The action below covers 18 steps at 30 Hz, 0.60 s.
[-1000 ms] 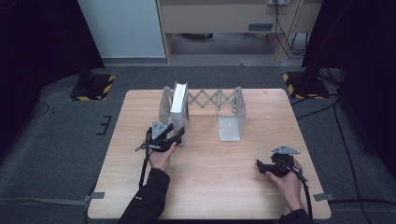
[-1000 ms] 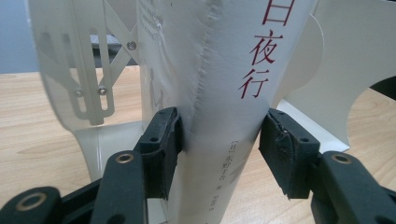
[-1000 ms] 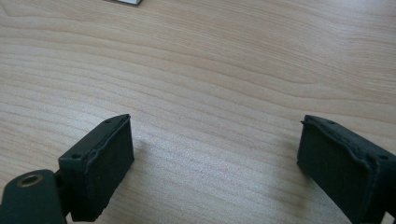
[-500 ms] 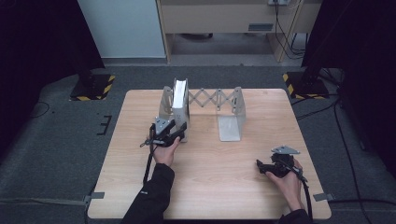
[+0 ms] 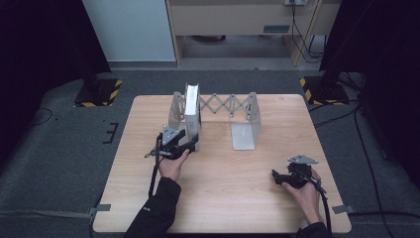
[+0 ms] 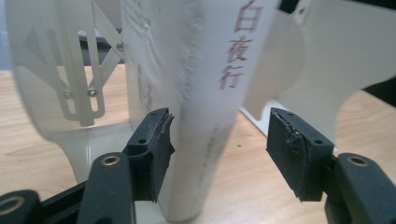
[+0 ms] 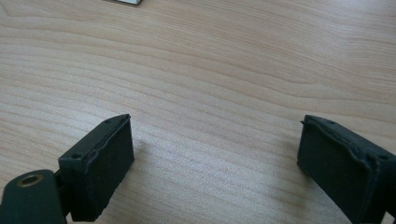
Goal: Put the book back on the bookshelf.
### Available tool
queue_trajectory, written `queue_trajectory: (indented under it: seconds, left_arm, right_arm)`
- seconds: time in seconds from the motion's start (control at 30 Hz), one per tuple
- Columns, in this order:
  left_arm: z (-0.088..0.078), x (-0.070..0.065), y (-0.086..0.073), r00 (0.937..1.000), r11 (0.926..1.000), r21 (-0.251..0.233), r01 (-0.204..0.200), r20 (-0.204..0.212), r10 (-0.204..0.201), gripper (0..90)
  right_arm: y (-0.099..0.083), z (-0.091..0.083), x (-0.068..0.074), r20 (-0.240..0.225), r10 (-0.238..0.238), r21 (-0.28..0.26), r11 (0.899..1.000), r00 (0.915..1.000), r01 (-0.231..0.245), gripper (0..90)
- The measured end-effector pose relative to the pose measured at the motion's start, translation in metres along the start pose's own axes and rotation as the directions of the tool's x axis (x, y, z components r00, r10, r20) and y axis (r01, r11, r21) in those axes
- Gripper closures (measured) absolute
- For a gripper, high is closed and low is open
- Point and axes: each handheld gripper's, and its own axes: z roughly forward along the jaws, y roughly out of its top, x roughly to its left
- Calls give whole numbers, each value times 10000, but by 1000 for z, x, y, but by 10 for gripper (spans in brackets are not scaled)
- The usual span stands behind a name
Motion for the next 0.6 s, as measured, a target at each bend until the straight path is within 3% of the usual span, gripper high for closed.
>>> queue_trajectory:
  seconds: [0.07,0.13,0.2,0.37,0.5,0.6]
  left_arm:
    - [-8,1,-1,10000,9998,214,-39,51,38,370]
    - [-20,4,-5,9992,9978,613,237,314,-256,349]
    - [-23,5,-6,9992,9976,664,219,326,-241,344]
    - [-37,11,-23,9980,9903,1362,283,517,-357,302]
    - [-48,18,-40,9987,9814,1919,70,478,-165,277]
    - [-57,29,-53,9999,9784,2066,56,136,-86,272]
  right_arm:
    - [0,0,0,12,-2,-3,10000,10000,2,108]
    - [0,0,0,1,0,-3,10000,10000,0,108]
    - [0,0,0,14,2,-3,10000,10000,-2,108]
    - [0,0,0,-3,3,4,10000,10000,-3,108]
    - [0,0,0,-2,-5,3,10000,10000,5,108]
    - [0,0,0,-4,-9,2,10000,10000,9,108]
